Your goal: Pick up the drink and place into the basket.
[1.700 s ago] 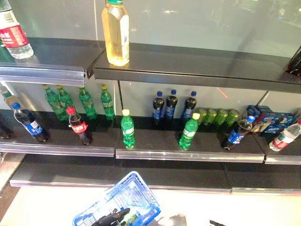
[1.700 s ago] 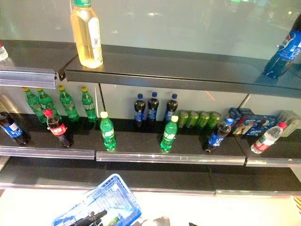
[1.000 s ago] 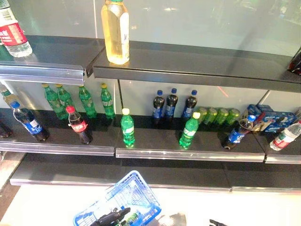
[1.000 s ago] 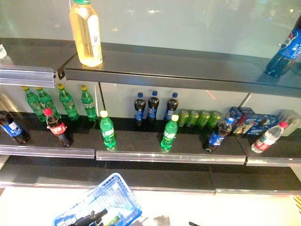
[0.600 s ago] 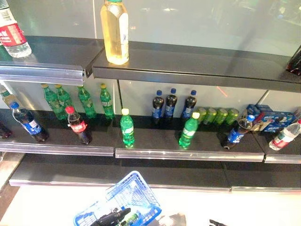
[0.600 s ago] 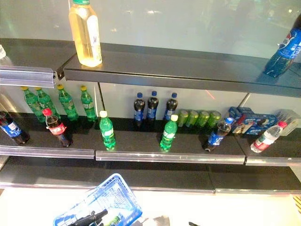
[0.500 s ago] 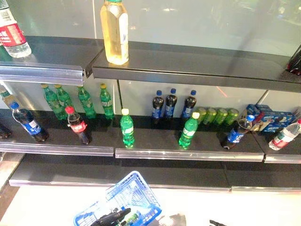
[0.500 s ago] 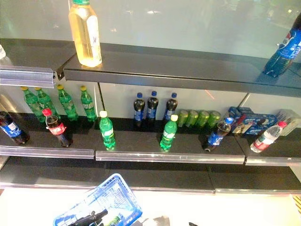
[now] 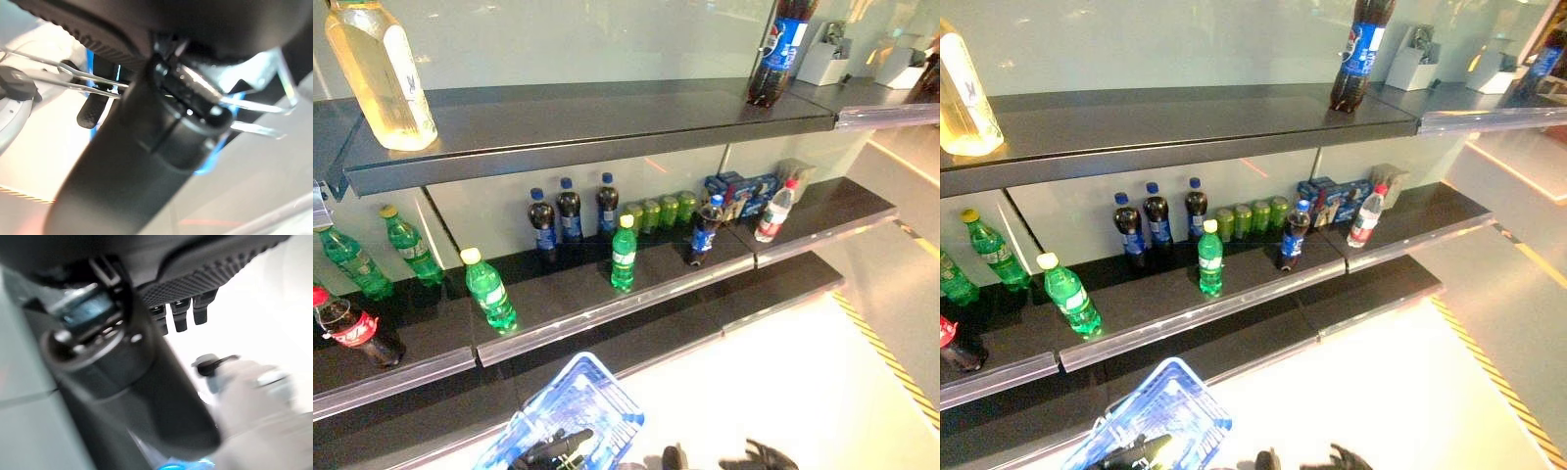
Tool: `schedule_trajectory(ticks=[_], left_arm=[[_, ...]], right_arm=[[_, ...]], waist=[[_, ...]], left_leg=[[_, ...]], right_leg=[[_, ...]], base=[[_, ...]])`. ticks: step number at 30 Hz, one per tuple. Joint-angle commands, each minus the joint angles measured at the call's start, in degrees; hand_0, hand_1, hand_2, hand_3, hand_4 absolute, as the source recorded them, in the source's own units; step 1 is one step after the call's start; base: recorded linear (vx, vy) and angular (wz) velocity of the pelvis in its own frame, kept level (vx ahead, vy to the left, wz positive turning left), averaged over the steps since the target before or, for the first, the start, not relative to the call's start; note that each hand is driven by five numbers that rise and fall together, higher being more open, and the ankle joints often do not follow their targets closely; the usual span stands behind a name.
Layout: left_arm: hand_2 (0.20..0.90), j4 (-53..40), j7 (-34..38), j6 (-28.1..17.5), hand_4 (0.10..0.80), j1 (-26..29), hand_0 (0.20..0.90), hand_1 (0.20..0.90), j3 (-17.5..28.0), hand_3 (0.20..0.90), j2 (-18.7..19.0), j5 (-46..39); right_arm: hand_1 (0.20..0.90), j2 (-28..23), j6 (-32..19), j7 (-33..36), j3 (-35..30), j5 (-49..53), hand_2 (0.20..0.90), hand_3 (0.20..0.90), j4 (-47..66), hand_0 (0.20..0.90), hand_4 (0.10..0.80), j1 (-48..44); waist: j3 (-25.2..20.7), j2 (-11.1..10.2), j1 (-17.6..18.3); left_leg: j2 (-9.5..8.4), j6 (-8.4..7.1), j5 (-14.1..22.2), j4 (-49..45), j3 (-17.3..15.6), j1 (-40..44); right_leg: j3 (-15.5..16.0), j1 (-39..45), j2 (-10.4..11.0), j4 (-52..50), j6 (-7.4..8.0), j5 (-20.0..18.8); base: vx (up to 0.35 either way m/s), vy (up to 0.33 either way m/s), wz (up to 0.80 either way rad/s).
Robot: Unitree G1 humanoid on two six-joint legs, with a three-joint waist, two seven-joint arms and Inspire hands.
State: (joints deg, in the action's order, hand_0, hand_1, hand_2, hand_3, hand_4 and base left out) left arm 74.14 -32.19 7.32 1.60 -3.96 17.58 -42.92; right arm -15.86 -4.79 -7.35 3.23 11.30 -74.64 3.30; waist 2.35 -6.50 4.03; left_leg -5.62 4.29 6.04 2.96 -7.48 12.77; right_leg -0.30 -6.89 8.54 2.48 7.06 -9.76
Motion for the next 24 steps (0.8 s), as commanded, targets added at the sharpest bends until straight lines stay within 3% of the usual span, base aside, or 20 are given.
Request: schedule_trajectory(ticks=[1, 2, 9, 11, 12, 13, 16, 18, 21, 24], left_arm=[[0.3, -2.0, -4.8, 1.1, 0.1, 1.7, 0.3, 0.3, 2.9, 0.2, -0.5, -1.0], [0.3, -2.4, -5.8, 1.0, 0.1, 1.3, 0.3, 0.3, 3.1, 0.2, 0.2, 0.6], [0.3, -3.2, -7.6, 0.3, 0.1, 0.4, 0.3, 0.3, 3.5, 0.2, 1.5, 2.2], [0.3, -3.2, -7.0, 0.4, 0.1, 0.7, 0.3, 0.3, 3.5, 0.2, 1.2, 1.4], [0.3, -3.2, -6.8, 0.4, 0.1, 0.6, 0.3, 0.3, 3.6, 0.2, 1.1, 1.0], [0.3, -3.0, -6.3, 0.5, 0.1, 0.5, 0.3, 0.3, 3.9, 0.2, 1.1, 0.2], [0.3, -2.9, -5.8, 0.3, 0.1, 0.1, 0.3, 0.3, 4.7, 0.2, 1.0, 0.2], [0.3, -2.6, -6.1, -0.2, 0.1, -0.1, 0.3, 0.3, 5.9, 0.2, 1.3, -0.3], [0.3, -2.8, -5.5, -0.6, 0.1, 0.4, 0.3, 0.3, 6.3, 0.2, 1.0, -1.1], [0.3, -3.4, -6.1, -0.8, 0.1, 1.0, 0.3, 0.3, 5.7, 0.2, 0.3, -0.1]], right_arm=[[0.9, -3.5, -2.7, -0.8, -0.6, -2.1, 0.9, 0.9, 0.2, 0.9, 0.8, -2.3], [0.9, -3.2, -3.1, -0.8, -1.3, -1.6, 0.9, 0.9, 0.0, 0.9, 0.8, -1.5], [0.9, -3.6, -5.2, -2.2, -3.6, 0.0, 0.9, 0.9, -1.0, 0.9, 0.8, -0.7], [0.9, -3.5, -5.1, -2.7, -3.2, -0.3, 0.9, 0.9, -1.3, 0.9, 0.8, -1.3], [0.9, -3.4, -5.0, -3.0, -3.1, -1.1, 0.9, 0.9, -1.4, 0.9, 0.8, -1.5], [0.9, -3.0, -5.0, -2.9, -2.8, -2.0, 0.9, 0.9, -1.6, 0.9, 0.8, -2.0], [0.9, -2.0, -4.2, -2.7, -2.2, -3.1, 0.9, 0.9, -1.6, 0.9, 0.8, -2.7], [0.9, -1.3, -4.3, -2.6, -1.2, -3.6, 0.9, 0.9, -1.3, 0.9, 0.8, -2.8], [0.9, -0.9, -3.9, -2.5, -0.2, -3.4, 0.9, 0.9, -0.7, 0.9, 0.8, -2.9], [0.9, -0.8, -4.0, -2.1, 0.4, -2.5, 0.9, 0.9, -0.5, 0.9, 0.8, -2.9]], waist=[[4.2, 3.6, 0.8], [5.1, 3.4, 0.6], [4.2, 3.9, 0.5], [3.1, 4.0, 0.1], [2.7, 4.1, -0.1], [2.0, 3.9, -0.7], [1.0, 3.5, -1.5], [0.7, 3.1, -1.6], [0.8, 2.6, -1.1], [1.1, 2.6, -0.4]], left_leg=[[1.09, -4.64, -0.4, -1.4, -2.2, -3.8], [2.24, -5.13, -0.8, -1.4, -4.8, -3.2], [5.85, -4.63, -3.5, 2.0, -13.7, -3.2], [7.08, -5.02, -3.8, 2.0, -16.6, -4.0], [7.62, -5.54, -3.0, 2.0, -17.1, -3.7], [8.54, -6.14, -3.5, 2.0, -19.6, -3.8], [10.21, -7.11, -4.9, 2.0, -23.4, -3.7], [11.41, -7.53, -5.7, 2.0, -26.6, -3.0], [13.22, -8.13, -6.9, 2.0, -28.7, -2.9], [14.56, -8.65, -8.0, 2.0, -28.8, -3.4]], right_leg=[[9.4, 0.5, -0.1, -2.2, 5.73, -3.4], [13.1, -0.8, 1.5, -4.7, 6.04, -4.3], [16.6, 3.0, 5.4, -11.2, 5.34, -2.0], [18.6, 5.8, 6.7, -11.1, 5.05, -0.9], [19.5, 7.8, 7.1, -10.6, 5.77, 0.5], [22.4, 10.6, 7.3, -7.8, 5.67, 1.7], [26.8, 13.7, 5.9, -3.6, 5.19, 3.7], [29.0, 14.5, 3.7, -0.5, 4.75, 4.9], [29.4, 14.4, 1.5, 0.4, 3.22, 5.9], [28.4, 13.9, 0.3, -0.2, 2.1, 6.9]], base=[[-0.195, -0.008, -1.26], [-0.234, -0.009, -1.59], [-0.244, -0.055, -1.08], [-0.159, -0.179, -0.84], [-0.121, -0.244, -1.25], [-0.086, -0.258, -1.46], [-0.121, -0.325, -1.83], [-0.143, -0.495, -1.04], [-0.099, -0.431, -1.18], [-0.06, -0.304, -0.75]])
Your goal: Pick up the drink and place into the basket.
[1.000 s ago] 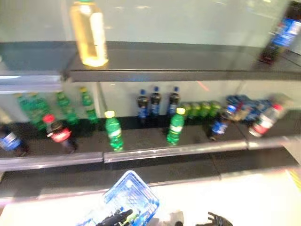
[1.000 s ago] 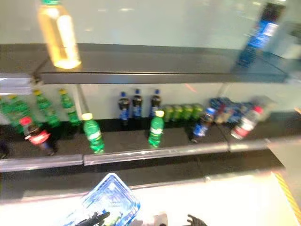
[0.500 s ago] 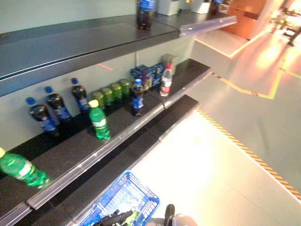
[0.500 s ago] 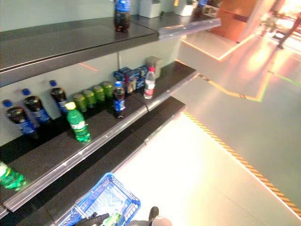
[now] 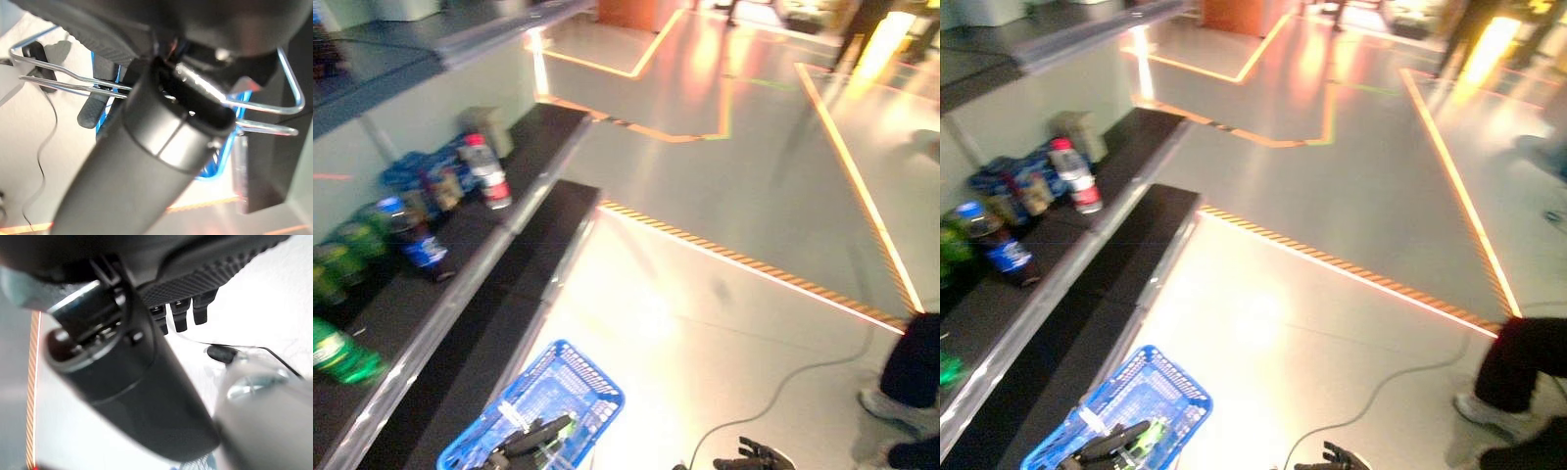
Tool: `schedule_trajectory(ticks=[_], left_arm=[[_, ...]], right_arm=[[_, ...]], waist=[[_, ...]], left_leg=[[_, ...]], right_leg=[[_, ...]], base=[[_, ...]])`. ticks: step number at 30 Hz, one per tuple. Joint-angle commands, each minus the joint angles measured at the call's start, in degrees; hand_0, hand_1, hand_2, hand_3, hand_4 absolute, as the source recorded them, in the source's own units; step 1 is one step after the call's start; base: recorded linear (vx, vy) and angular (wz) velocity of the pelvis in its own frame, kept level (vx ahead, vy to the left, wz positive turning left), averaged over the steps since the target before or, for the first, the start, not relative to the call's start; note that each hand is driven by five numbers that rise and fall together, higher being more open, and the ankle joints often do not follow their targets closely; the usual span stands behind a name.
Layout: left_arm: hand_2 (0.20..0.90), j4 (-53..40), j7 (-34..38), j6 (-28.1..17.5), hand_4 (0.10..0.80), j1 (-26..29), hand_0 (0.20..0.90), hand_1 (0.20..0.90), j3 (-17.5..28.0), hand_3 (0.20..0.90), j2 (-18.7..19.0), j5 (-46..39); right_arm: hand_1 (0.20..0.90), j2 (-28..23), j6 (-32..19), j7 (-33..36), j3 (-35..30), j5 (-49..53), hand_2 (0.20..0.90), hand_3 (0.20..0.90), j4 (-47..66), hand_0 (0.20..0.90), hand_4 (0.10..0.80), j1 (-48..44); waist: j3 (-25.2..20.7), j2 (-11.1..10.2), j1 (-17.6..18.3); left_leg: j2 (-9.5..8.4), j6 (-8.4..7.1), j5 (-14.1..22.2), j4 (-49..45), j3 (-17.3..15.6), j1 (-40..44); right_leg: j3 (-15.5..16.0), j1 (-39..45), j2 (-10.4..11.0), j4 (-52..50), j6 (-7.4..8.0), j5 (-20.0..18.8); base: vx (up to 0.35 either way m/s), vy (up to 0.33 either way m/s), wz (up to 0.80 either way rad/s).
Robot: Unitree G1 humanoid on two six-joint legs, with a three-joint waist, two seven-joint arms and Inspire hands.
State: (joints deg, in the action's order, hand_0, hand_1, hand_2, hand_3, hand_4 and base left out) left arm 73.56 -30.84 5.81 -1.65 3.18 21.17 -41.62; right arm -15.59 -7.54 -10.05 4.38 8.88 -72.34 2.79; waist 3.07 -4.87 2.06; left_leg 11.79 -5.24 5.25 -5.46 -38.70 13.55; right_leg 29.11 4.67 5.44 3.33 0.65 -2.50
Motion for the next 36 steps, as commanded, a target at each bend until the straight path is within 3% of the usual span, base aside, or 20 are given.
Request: schedule_trajectory(ticks=[1, 5, 8, 9, 10, 11, 12, 13, 16, 17, 20, 23, 24, 27, 29, 30, 32, 34, 35, 36], left_arm=[[0.3, -3.1, -7.4, 0.5, 0.1, 4.4, 0.3, 0.3, -1.7, 0.2, -3.6, -1.3], [0.3, -5.0, -5.3, 0.2, 0.1, 5.1, 0.3, 0.3, -3.1, 0.2, -4.7, -2.9], [0.3, -6.2, -3.8, 0.5, 0.1, 5.5, 0.3, 0.3, -4.0, 0.2, -5.3, -3.8], [0.3, -6.5, -3.6, 0.7, 0.1, 5.5, 0.3, 0.3, -4.0, 0.2, -5.4, -3.7], [0.3, -6.9, -3.2, 0.8, 0.1, 5.3, 0.3, 0.3, -4.2, 0.2, -5.7, -3.8], [0.3, -6.9, -3.1, 0.7, 0.1, 5.1, 0.3, 0.3, -4.2, 0.2, -5.7, -3.8], [0.3, -6.7, -3.2, 0.4, 0.1, 4.3, 0.3, 0.3, -4.1, 0.2, -5.8, -4.0], [0.3, -6.7, -3.1, 0.4, 0.1, 4.1, 0.3, 0.3, -4.0, 0.2, -5.8, -4.3], [0.3, -6.0, -3.5, 0.3, 0.1, 3.5, 0.3, 0.3, -3.5, 0.2, -5.8, -4.6], [0.3, -5.3, -3.8, -0.1, 0.1, 3.2, 0.3, 0.3, -3.1, 0.2, -6.1, -4.6], [0.3, -4.4, -4.8, -0.5, 0.1, 2.0, 0.3, 0.3, -3.0, 0.2, -5.9, -4.9], [0.3, -3.9, -5.5, -0.9, 0.1, 1.2, 0.3, 0.3, -3.1, 0.2, -5.7, -4.9], [0.3, -3.6, -5.7, -1.1, 0.1, 0.8, 0.3, 0.3, -3.0, 0.2, -5.8, -4.9], [0.3, -3.7, -6.1, -1.2, 0.1, 0.4, 0.3, 0.3, -2.5, 0.2, -5.6, -5.0], [0.3, -4.0, -6.3, -0.9, 0.1, 0.4, 0.3, 0.3, -1.1, 0.2, -5.1, -5.0], [0.3, -4.6, -6.7, -0.2, 0.1, 0.8, 0.3, 0.3, -0.7, 0.2, -4.7, -4.4], [0.3, -4.8, -7.1, 0.3, 0.1, 1.9, 0.3, 0.3, -1.6, 0.2, -3.7, -4.1], [0.3, -4.9, -6.7, 0.2, 0.1, 2.7, 0.3, 0.3, -2.9, 0.2, -3.4, -4.4], [0.3, -5.3, -6.2, 0.2, 0.1, 2.7, 0.3, 0.3, -3.3, 0.2, -3.3, -4.6], [0.3, -5.7, -5.7, 0.4, 0.1, 2.8, 0.3, 0.3, -4.0, 0.2, -3.3, -4.9]], right_arm=[[0.9, -1.0, -1.2, 0.6, -0.8, 0.1, 0.9, 0.9, -2.7, 0.9, 0.8, -2.4], [0.9, -1.3, -1.0, 0.5, -0.2, 0.3, 0.9, 0.9, -1.7, 0.9, 0.8, -2.2], [0.9, -2.1, -0.2, 1.3, -0.1, 1.1, 0.9, 0.9, -0.9, 0.9, 0.8, -2.4], [0.9, -2.3, 0.0, 1.4, -0.1, 1.3, 0.9, 0.9, -0.8, 0.9, 0.8, -2.5], [0.9, -2.6, 0.7, 1.7, -0.2, 1.6, 0.9, 0.9, -0.3, 0.9, 0.8, -2.8], [0.9, -2.8, 0.9, 1.7, -0.2, 1.6, 0.9, 0.9, -0.2, 0.9, 0.8, -3.0], [0.9, -3.3, 1.0, 1.5, -0.3, 1.1, 0.9, 0.9, -0.4, 0.9, 0.8, -3.6], [0.9, -3.5, 1.0, 1.4, -0.3, 0.9, 0.9, 0.9, -0.4, 0.9, 0.8, -3.8], [0.9, -4.1, 1.4, 1.6, 0.2, 0.9, 0.9, 0.9, -1.0, 0.9, 0.8, -4.3], [0.9, -4.3, 1.2, 1.4, 0.5, 0.6, 0.9, 0.9, -1.5, 0.9, 0.8, -4.6], [0.9, -4.2, 0.5, 0.9, 1.1, -0.1, 0.9, 0.9, -2.0, 0.9, 0.8, -4.4], [0.9, -4.1, 0.3, 0.7, 1.3, -0.7, 0.9, 0.9, -2.3, 0.9, 0.8, -4.1], [0.9, -4.1, 0.1, 0.6, 1.2, -1.5, 0.9, 0.9, -2.5, 0.9, 0.8, -4.1], [0.9, -4.0, -0.1, 0.7, 0.9, -2.8, 0.9, 0.9, -3.2, 0.9, 0.8, -4.5], [0.9, -4.0, 0.2, 0.6, 0.5, -4.6, 0.9, 0.9, -3.1, 0.9, 0.8, -5.0], [0.9, -3.8, 0.1, 0.4, 0.5, -5.0, 0.9, 0.9, -2.5, 0.9, 0.8, -4.8], [0.9, -3.8, -0.3, -0.1, 0.3, -3.9, 0.9, 0.9, -1.6, 0.9, 0.8, -4.5], [0.9, -3.7, -0.4, -0.6, -0.2, -2.7, 0.9, 0.9, -1.3, 0.9, 0.8, -4.5], [0.9, -3.7, -0.7, -1.1, -0.3, -2.8, 0.9, 0.9, -0.9, 0.9, 0.8, -4.6], [0.9, -3.6, -0.6, -1.1, -0.2, -2.3, 0.9, 0.9, -0.7, 0.9, 0.8, -4.5]], waist=[[0.5, 1.0, 1.8], [1.1, 1.1, 3.1], [2.4, 0.8, 2.4], [2.7, 0.8, 1.9], [3.3, 0.9, 1.1], [3.5, 1.0, 0.8], [3.8, 1.7, 0.1], [3.9, 1.9, 0.0], [3.8, 3.6, -0.7], [3.8, 4.8, -1.7], [3.4, 5.5, -2.8], [3.1, 5.2, -3.1], [2.8, 5.3, -3.1], [2.2, 4.9, -3.3], [1.3, 3.6, -4.6], [1.1, 2.6, -5.1], [0.6, 2.0, -5.6], [0.5, 2.5, -5.7], [0.5, 3.7, -5.8], [0.5, 4.2, -5.9]], left_leg=[[-2.37, 0.69, -7.5, 10.4, 2.3, -4.4], [-0.71, -0.21, -8.4, 9.6, 3.4, -4.8], [2.02, -2.76, -11.3, -0.2, 7.2, -8.9], [1.55, -2.64, -11.0, -1.8, 9.0, -10.0], [-0.15, -1.81, -9.3, -3.9, 12.2, -11.9], [-0.99, -1.4, -8.5, -4.0, 13.2, -12.4], [-3.36, -0.34, -6.8, -1.2, 14.8, -12.7], [-3.82, -0.05, -6.6, 0.0, 14.7, -12.4], [-6.1, -0.55, -9.7, 7.7, 15.8, -12.7], [-6.71, -0.77, -13.0, 9.8, 16.8, -15.1], [-6.4, -1.94, -13.8, 10.5, 16.9, -20.1], [-6.09, -2.18, -14.0, 10.5, 15.0, -22.6], [-5.42, -2.11, -14.4, 10.5, 12.9, -23.0], [-5.97, -0.86, -14.1, 10.5, 10.5, -21.8], [-10.36, 2.22, -12.6, 10.5, 12.0, -19.5], [-12.64, 4.04, -11.2, 10.5, 12.5, -18.0], [-14.67, 6.15, -9.5, 10.5, 13.9, -16.0], [-15.31, 7.18, -8.7, 10.5, 16.1, -14.5], [-14.25, 7.39, -9.4, 10.5, 17.0, -14.1], [-14.25, 7.49, -9.2, 10.5, 18.4, -13.3]], right_leg=[[-1.1, 2.3, 2.9, -1.0, 8.13, -0.1], [-2.7, 2.0, 0.8, -1.3, 6.24, 1.3], [-4.3, 2.9, -0.5, -1.2, 4.23, 2.2], [-4.8, 3.0, -0.6, -1.5, 3.99, 2.4], [-5.8, 3.1, -0.4, -2.1, 3.84, 2.9], [-6.2, 3.1, -0.3, -2.4, 3.88, 3.0], [-7.4, 3.2, -0.3, -3.0, 4.14, 3.7], [-7.6, 3.3, -0.3, -3.1, 4.28, 3.9], [-8.3, 4.2, -1.0, -2.7, 4.82, 4.9], [-8.9, 4.4, -2.1, -2.5, 4.38, 4.6], [-9.8, 6.6, -3.1, -2.9, 4.31, 6.7], [-9.3, 8.4, -3.4, -4.0, 4.18, 8.7], [-8.6, 9.2, -3.7, -5.3, 3.98, 10.1], [-8.1, 10.4, -3.6, -7.6, 4.48, 11.1], [-9.3, 10.5, -2.1, -12.8, 7.39, 7.7], [-9.9, 9.9, -0.6, -18.0, 9.63, 3.3], [-10.4, 6.8, 2.1, -29.2, 12.6, -4.2], [-11.3, 2.7, 4.2, -37.9, 13.38, -7.3], [-11.7, -0.8, 4.2, -42.3, 12.3, -8.9], [-11.5, -3.0, 5.8, -43.2, 11.65, -8.3]], base=[[-0.06, -0.28, -0.16], [-0.056, -0.353, -0.2], [-0.007, -0.292, 0.02], [0.012, -0.188, -0.08], [0.023, -0.121, -0.17], [0.084, -0.118, -0.29], [0.098, -0.056, -0.36], [0.15, -0.032, -0.39], [0.209, -0.004, -0.2], [0.182, -0.03, -0.09], [0.41, -0.039, -0.34], [0.419, -0.007, -0.27], [0.477, 0.021, -0.07], [0.468, 0.053, 0.1], [0.527, 0.108, -0.12], [0.437, 0.131, -0.56], [0.406, 0.15, -0.57], [0.317, 0.092, 0.44], [0.259, 0.046, 0.88], [0.203, 0.02, 0.76]])
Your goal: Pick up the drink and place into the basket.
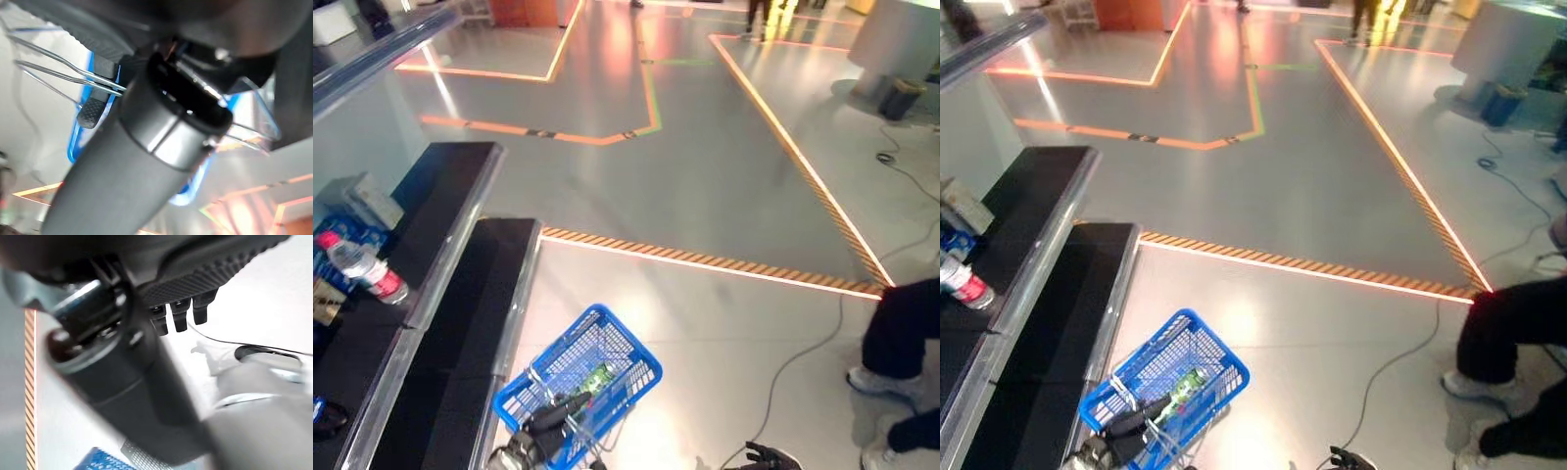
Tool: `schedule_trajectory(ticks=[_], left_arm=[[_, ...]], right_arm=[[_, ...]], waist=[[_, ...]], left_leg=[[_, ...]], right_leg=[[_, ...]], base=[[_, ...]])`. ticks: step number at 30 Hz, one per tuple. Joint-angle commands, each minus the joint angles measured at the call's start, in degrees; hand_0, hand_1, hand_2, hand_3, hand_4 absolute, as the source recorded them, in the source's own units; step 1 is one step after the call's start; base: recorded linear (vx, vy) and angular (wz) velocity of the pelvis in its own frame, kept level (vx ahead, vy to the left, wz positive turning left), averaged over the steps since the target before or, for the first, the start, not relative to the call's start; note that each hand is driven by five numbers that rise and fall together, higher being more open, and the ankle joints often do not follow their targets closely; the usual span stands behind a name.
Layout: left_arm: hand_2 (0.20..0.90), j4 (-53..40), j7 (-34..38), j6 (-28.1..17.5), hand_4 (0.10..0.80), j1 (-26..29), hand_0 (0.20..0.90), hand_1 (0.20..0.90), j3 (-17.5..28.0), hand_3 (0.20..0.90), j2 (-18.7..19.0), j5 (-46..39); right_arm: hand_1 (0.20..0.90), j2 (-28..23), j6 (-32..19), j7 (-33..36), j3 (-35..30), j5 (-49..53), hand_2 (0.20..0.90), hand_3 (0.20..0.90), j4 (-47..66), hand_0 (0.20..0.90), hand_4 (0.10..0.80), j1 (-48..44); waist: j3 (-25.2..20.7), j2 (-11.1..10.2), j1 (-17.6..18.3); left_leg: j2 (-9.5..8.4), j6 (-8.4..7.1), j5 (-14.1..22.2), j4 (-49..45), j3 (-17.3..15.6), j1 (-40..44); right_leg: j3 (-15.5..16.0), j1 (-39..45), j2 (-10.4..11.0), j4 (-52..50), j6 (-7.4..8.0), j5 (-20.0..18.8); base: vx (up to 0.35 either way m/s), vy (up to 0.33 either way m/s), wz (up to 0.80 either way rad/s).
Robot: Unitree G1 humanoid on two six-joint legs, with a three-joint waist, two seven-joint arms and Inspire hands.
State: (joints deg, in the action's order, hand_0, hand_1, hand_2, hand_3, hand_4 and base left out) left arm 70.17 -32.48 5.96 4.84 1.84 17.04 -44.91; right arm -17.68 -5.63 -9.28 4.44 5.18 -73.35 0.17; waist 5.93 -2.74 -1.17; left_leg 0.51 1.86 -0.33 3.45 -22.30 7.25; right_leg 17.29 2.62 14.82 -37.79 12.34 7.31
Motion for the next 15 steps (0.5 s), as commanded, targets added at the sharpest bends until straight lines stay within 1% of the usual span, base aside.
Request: schedule_trajectory(ticks=[1, 2, 3, 4, 5, 6, 8, 10, 11, 12, 13, 15], left_arm=[[0.3, -2.4, -3.9, 0.2, 0.1, -3.7, 0.3, 0.3, -2.9, 0.2, 0.8, -1.7], [0.3, -2.7, -3.5, 0.2, 0.1, -3.5, 0.3, 0.3, -3.3, 0.2, 0.8, -1.6], [0.3, -3.0, -3.1, 0.3, 0.1, -3.2, 0.3, 0.3, -3.6, 0.2, 1.0, -1.3], [0.3, -3.1, -2.6, 0.2, 0.1, -3.0, 0.3, 0.3, -3.9, 0.2, 1.1, -1.5], [0.3, -3.1, -2.1, 0.3, 0.1, -2.6, 0.3, 0.3, -4.0, 0.2, 1.2, -1.4], [0.3, -3.2, -1.5, 0.6, 0.1, -2.0, 0.3, 0.3, -3.9, 0.2, 1.4, -1.2], [0.3, -2.9, -0.8, 0.8, 0.1, -1.2, 0.3, 0.3, -3.8, 0.2, 1.4, -0.8], [0.3, -2.0, -0.5, 0.5, 0.1, -0.9, 0.3, 0.3, -3.7, 0.2, 1.3, -0.9], [0.3, -0.4, -1.0, -0.2, 0.1, -0.6, 0.3, 0.3, -3.7, 0.2, 1.5, -0.8], [0.3, 0.2, -1.3, -0.4, 0.1, -0.4, 0.3, 0.3, -3.8, 0.2, 1.6, -0.6], [0.3, 0.7, -1.7, -0.6, 0.1, -0.4, 0.3, 0.3, -3.7, 0.2, 1.7, -0.5], [0.3, 1.2, -2.3, -0.9, 0.1, -0.5, 0.3, 0.3, -3.8, 0.2, 1.8, 0.0]], right_arm=[[0.9, -1.6, -2.5, -2.0, -0.2, 1.7, 0.9, 0.9, 0.3, 0.9, 0.8, -1.9], [0.9, -1.6, -2.6, -2.4, -0.1, 2.6, 0.9, 0.9, 0.3, 0.9, 0.8, -2.0], [0.9, -1.4, -2.7, -2.5, -0.2, 3.7, 0.9, 0.9, 0.3, 0.9, 0.8, -2.2], [0.9, -1.3, -2.9, -2.7, -0.3, 3.9, 0.9, 0.9, 0.3, 0.9, 0.8, -2.3], [0.9, -1.1, -3.0, -2.5, -0.3, 4.4, 0.9, 0.9, 0.1, 0.9, 0.8, -2.4], [0.9, -0.9, -3.1, -1.9, -0.3, 5.1, 0.9, 0.9, 0.0, 0.9, 0.8, -2.6], [0.9, -0.9, -3.2, -1.3, -0.4, 6.0, 0.9, 0.9, -0.1, 0.9, 0.8, -2.6], [0.9, -1.0, -3.4, -0.9, -0.6, 5.7, 0.9, 0.9, -0.3, 0.9, 0.8, -2.5], [0.9, -1.1, -3.1, -0.6, -0.6, 6.2, 0.9, 0.9, -0.6, 0.9, 0.8, -2.6], [0.9, -1.1, -2.8, -0.3, -0.7, 6.6, 0.9, 0.9, -0.7, 0.9, 0.8, -2.8], [0.9, -1.2, -2.8, -0.3, -1.0, 6.4, 0.9, 0.9, -0.9, 0.9, 0.8, -2.8], [0.9, -1.1, -3.1, -0.2, -1.4, 6.4, 0.9, 0.9, -1.1, 0.9, 0.8, -2.5]], waist=[[-2.4, 2.1, -2.7], [-2.3, 2.3, -2.8], [-2.1, 2.6, -3.0], [-2.1, 2.7, -3.0], [-1.8, 2.6, -2.9], [-1.5, 2.3, -2.8], [-1.0, 1.7, -2.4], [-1.0, 1.4, -1.7], [-0.7, 1.6, -0.1], [-0.4, 1.9, 0.4], [-0.1, 2.3, 1.1], [0.4, 2.8, 1.9]], left_leg=[[-3.07, 0.44, -3.6, 1.5, 2.5, -6.7], [-3.12, 0.31, -3.5, 1.5, 3.4, -6.2], [-2.91, -0.11, -3.2, 1.5, 4.6, -5.4], [-2.88, -0.24, -3.0, 1.5, 5.1, -4.9], [-2.95, -0.44, -2.7, 1.5, 5.5, -4.3], [-2.99, -1.16, -2.8, 1.5, 6.0, -3.8], [-3.41, -2.12, -2.5, 0.9, 7.7, -3.6], [-4.01, -2.07, -1.1, 0.3, 9.2, -3.2], [-4.76, -1.56, 1.4, 0.6, 12.1, -1.2], [-4.74, -1.35, 2.1, 0.6, 13.6, -0.3], [-4.64, -1.24, 3.0, 0.3, 15.2, 0.8], [-4.36, -1.04, 4.5, -0.5, 17.4, 2.3]], right_leg=[[0.6, -1.4, -3.0, -2.0, -0.27, -17.4], [1.3, -2.0, -2.0, -0.2, -0.78, -16.2], [2.6, -2.0, -1.1, 4.4, -1.6, -13.9], [3.2, -1.7, -0.9, 7.1, -1.89, -13.4], [3.6, -1.5, -1.1, 11.2, -2.08, -13.3], [3.5, -1.1, -2.1, 18.1, -2.31, -13.2], [2.0, -1.2, -3.8, 30.9, -2.78, -14.1], [1.0, -3.2, -3.5, 34.9, -2.38, -16.4], [-1.0, -9.5, -2.6, 36.2, -1.21, -20.4], [-1.8, -11.3, -2.4, 36.6, -1.05, -20.4], [-2.7, -13.4, -2.5, 38.2, -0.97, -20.4], [-4.1, -15.2, -2.4, 38.5, -1.06, -20.3]], base=[[0.199, -0.009, 0.53], [0.218, -0.102, 0.51], [0.229, -0.151, 0.62], [0.208, -0.197, 0.74], [0.189, -0.216, 0.74], [0.212, -0.245, 0.73], [0.229, -0.239, 0.79], [0.279, -0.204, 1.13], [0.36, -0.222, 1.4], [0.404, -0.258, 1.26], [0.279, -0.192, 0.7], [0.31, -0.253, 0.93]])
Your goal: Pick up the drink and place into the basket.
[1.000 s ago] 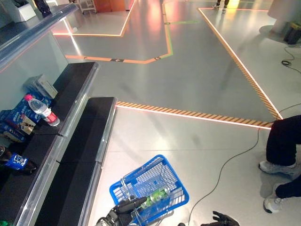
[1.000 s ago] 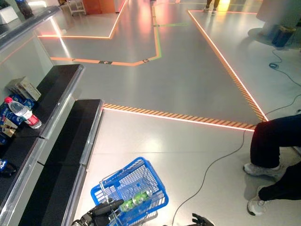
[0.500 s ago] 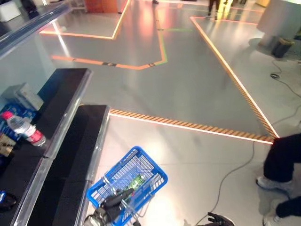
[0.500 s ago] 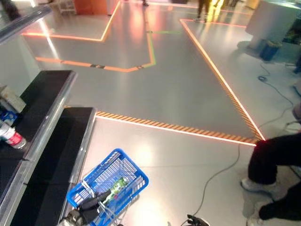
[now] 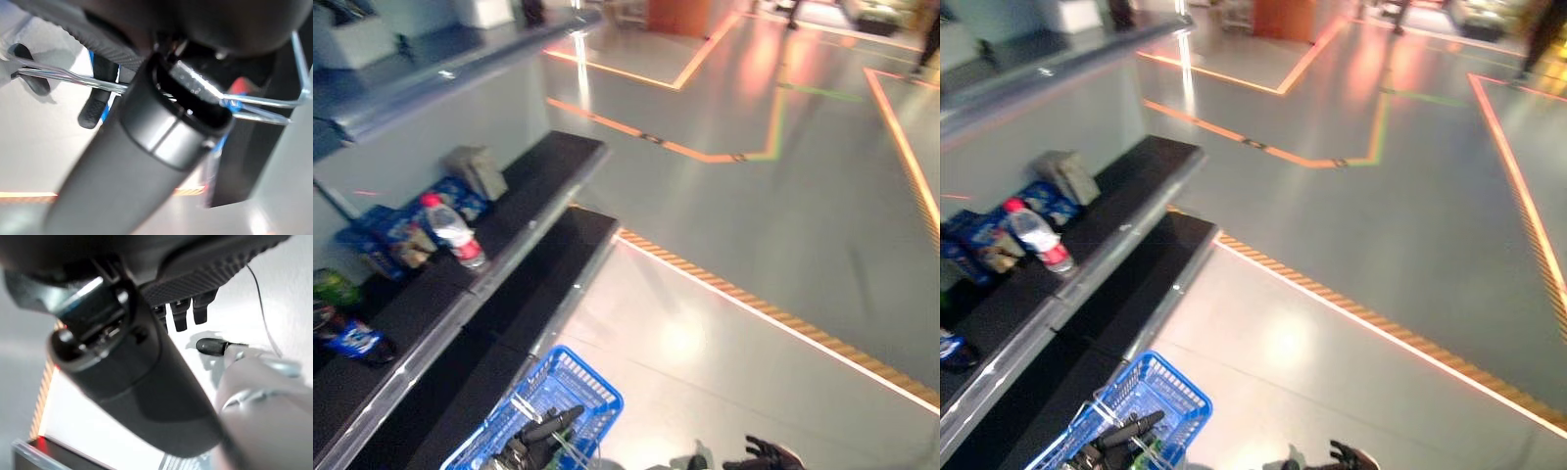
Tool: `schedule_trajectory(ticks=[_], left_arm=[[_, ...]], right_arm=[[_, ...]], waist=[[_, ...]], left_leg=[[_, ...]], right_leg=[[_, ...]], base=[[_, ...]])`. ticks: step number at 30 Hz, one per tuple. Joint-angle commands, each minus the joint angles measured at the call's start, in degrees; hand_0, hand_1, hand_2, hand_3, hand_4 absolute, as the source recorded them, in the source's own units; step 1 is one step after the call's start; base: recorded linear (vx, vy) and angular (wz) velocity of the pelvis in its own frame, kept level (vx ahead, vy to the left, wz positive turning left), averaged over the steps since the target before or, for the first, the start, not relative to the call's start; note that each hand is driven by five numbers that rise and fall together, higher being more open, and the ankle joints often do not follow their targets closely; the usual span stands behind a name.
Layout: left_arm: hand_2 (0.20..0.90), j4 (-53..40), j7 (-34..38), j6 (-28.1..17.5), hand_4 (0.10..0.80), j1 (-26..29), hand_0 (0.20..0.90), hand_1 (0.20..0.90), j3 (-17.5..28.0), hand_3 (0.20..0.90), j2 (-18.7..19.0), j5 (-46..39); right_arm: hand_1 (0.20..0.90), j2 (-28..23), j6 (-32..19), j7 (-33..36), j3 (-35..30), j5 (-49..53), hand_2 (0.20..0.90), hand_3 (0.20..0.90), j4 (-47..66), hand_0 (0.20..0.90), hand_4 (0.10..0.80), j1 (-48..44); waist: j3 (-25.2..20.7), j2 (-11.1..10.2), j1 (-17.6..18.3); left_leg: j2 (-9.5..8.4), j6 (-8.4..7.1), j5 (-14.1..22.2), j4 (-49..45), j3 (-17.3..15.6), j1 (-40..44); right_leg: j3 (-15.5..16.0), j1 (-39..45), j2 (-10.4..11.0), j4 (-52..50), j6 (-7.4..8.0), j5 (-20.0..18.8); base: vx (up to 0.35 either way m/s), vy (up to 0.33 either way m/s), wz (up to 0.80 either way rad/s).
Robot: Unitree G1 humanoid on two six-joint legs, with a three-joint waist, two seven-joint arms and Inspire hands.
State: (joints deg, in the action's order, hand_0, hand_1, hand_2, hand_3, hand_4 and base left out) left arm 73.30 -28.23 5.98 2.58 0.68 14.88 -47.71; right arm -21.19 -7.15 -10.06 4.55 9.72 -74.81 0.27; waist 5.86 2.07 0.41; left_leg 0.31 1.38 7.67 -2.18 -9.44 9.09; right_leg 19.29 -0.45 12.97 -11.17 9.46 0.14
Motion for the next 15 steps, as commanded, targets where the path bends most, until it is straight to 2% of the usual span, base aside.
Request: schedule_trajectory(ticks=[1, 4, 5, 7, 8, 11, 13, 15], left_arm=[[0.3, -1.8, -7.2, -1.0, 0.1, 1.7, 0.3, 0.3, -2.6, 0.2, 4.1, 3.2], [0.3, -1.0, -9.1, -1.1, 0.1, 1.6, 0.3, 0.3, -2.9, 0.2, 4.5, 4.0], [0.3, -1.0, -9.7, -1.1, 0.1, 1.2, 0.3, 0.3, -2.4, 0.2, 4.3, 3.7], [0.3, -1.5, -10.0, -1.1, 0.1, 0.3, 0.3, 0.3, -1.5, 0.2, 3.9, 4.3], [0.3, -1.9, -10.1, -1.3, 0.1, -0.3, 0.3, 0.3, -1.1, 0.2, 3.5, 4.5], [0.3, -2.6, -10.1, -1.3, 0.1, -1.0, 0.3, 0.3, -0.4, 0.2, 2.6, 4.5], [0.3, -3.8, -9.9, -0.6, 0.1, -1.1, 0.3, 0.3, -0.6, 0.2, 2.3, 4.9], [0.3, -5.0, -9.4, 0.5, 0.1, -0.6, 0.3, 0.3, -0.9, 0.2, 2.3, 5.5]], right_arm=[[0.9, 2.4, -1.8, 0.6, -1.8, 2.0, 0.9, 0.9, 0.4, 0.9, 0.8, -2.4], [0.9, 2.2, -1.9, 0.7, -2.0, 2.6, 0.9, 0.9, -0.3, 0.9, 0.8, -2.0], [0.9, 2.2, -1.9, 0.8, -1.8, 1.9, 0.9, 0.9, -0.2, 0.9, 0.8, -2.1], [0.9, 2.0, -1.3, 0.9, -1.2, 1.1, 0.9, 0.9, 0.0, 0.9, 0.8, -2.2], [0.9, 2.0, -0.7, 1.2, -0.6, 0.6, 0.9, 0.9, 0.3, 0.9, 0.8, -2.3], [0.9, 1.4, -0.4, 0.8, 0.6, 0.4, 0.9, 0.9, 1.5, 0.9, 0.8, -2.8], [0.9, 1.0, 0.3, 1.9, 0.5, 0.8, 0.9, 0.9, 2.8, 0.9, 0.8, -2.7], [0.9, 0.4, 1.2, 2.5, -0.3, 1.0, 0.9, 0.9, 2.8, 0.9, 0.8, -2.6]], waist=[[0.6, -2.0, 0.8], [0.6, -2.7, 2.2], [0.4, -3.1, 2.3], [-0.2, -3.2, 1.8], [-1.1, -3.1, 1.3], [-1.9, -3.4, 0.1], [-1.5, -4.2, -0.1], [-1.1, -4.4, 0.0]], left_leg=[[-4.13, -0.41, -2.6, 4.2, 5.8, 0.9], [-4.64, 0.03, 0.5, -0.1, 10.1, 1.4], [-4.78, -0.3, 1.2, -1.5, 10.5, 1.5], [-3.84, -1.47, 0.6, -2.2, 9.7, 2.3], [-2.64, -2.75, -1.9, -3.6, 8.9, 2.0], [-1.11, -5.14, -7.7, -9.4, 7.7, -1.3], [1.67, -6.46, -9.5, -13.6, 2.3, -5.6], [4.42, -6.9, -9.3, -13.3, -2.7, -7.2]], right_leg=[[-7.6, -12.7, -0.6, 12.5, 1.69, -13.0], [-13.9, -10.6, -1.8, 12.3, 0.97, -12.5], [-14.6, -9.1, -2.1, 11.7, 0.79, -12.6], [-13.0, -7.3, -3.2, 10.1, 0.48, -11.8], [-11.4, -5.1, -4.6, 10.0, -0.54, -10.3], [-8.6, -1.1, -6.5, 12.2, -2.78, -8.0], [-5.3, 1.9, -6.4, 13.7, -3.95, -6.2], [-2.0, 3.5, -6.0, 13.9, -4.26, -4.8]], base=[[0.395, -0.346, 0.77], [0.378, -0.37, 0.91], [0.299, -0.363, 1.1], [0.213, -0.321, 0.93], [0.201, -0.374, 0.79], [0.122, -0.315, 0.71], [0.057, -0.271, 0.57], [0.029, -0.139, 0.81]])
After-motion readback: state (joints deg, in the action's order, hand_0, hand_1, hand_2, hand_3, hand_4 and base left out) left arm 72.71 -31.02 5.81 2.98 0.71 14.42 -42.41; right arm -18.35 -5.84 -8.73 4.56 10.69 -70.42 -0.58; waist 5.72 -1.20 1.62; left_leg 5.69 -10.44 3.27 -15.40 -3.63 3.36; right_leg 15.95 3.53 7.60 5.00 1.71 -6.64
